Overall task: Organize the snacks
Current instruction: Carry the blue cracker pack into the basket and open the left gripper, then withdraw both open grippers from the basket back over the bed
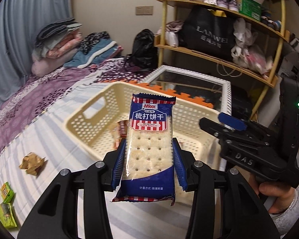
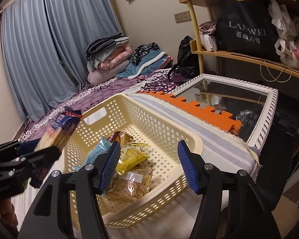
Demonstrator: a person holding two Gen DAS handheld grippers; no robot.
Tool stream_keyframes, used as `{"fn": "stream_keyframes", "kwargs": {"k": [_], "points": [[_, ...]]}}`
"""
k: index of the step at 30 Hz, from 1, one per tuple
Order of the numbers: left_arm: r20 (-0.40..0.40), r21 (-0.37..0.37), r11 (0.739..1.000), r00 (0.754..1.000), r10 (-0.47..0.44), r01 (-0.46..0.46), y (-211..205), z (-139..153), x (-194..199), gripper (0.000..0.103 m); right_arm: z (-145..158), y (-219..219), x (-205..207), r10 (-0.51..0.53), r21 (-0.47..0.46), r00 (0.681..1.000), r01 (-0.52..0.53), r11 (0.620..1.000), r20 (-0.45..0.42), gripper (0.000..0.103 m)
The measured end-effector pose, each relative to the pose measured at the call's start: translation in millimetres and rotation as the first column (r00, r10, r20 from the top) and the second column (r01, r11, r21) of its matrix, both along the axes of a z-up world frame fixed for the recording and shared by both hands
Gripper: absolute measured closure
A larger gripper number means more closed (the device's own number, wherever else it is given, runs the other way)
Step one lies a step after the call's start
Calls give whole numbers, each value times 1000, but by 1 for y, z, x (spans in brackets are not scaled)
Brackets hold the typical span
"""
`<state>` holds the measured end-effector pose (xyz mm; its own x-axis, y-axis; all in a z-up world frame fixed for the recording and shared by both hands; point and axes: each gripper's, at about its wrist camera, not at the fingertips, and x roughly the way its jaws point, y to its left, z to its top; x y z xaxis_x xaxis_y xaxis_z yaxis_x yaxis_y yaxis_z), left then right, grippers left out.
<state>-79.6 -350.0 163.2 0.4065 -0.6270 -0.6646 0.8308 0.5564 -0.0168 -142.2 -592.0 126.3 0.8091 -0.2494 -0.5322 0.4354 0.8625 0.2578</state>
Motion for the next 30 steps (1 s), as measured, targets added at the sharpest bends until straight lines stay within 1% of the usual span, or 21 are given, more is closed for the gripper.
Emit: {"fn": "stream_keyframes", "kwargs": {"k": [2,3,4,5,8,11,13,14,15,16,20,24,30], "points": [[-12,-3,1000,1000,-24,24,-11,-1,-6,54,0,-3,-2,-14,2,1000,14,1000,0,43],[-18,-10,999,999,-34,34,-14,-1,-8,43,-1,-5,-3,-22,5,1000,22,1000,-1,43],[-21,-20,999,999,-40,40,-16,-1,-10,29,-1,-6,-3,-27,9,1000,27,1000,-2,43],[-18,-29,999,999,-42,41,-16,0,-12,25,-2,-7,-4,-30,11,1000,30,999,-2,43],[-14,-22,999,999,-39,39,-12,-1,-11,23,-2,-8,-5,-33,13,999,33,999,-3,43],[-30,-15,1000,1000,-1,1,-5,-3,-3,21,-2,-6,-3,-28,18,1000,28,999,2,43],[-34,-16,999,999,28,-29,0,-4,1,14,-2,-5,-1,-18,21,1000,18,1000,5,43],[-33,-16,999,999,37,-38,2,-3,2,12,-1,-2,-1,-13,20,1000,12,1000,7,39],[-30,-16,999,999,45,-45,4,-3,3,8,-1,-1,-1,-10,18,1000,9,1000,10,35],[-23,-14,998,998,57,-57,6,-2,4,4,0,1,0,-5,16,1000,5,1000,13,33],[-7,11,995,995,103,-103,9,-3,9,3,1,6,3,18,16,1000,-18,1000,13,23],[-4,32,989,989,145,-145,16,-5,14,3,2,10,4,25,15,1000,-26,1000,13,19],[-6,20,984,984,177,-177,31,-4,21,3,5,18,6,43,8,999,-43,999,17,18]]}}
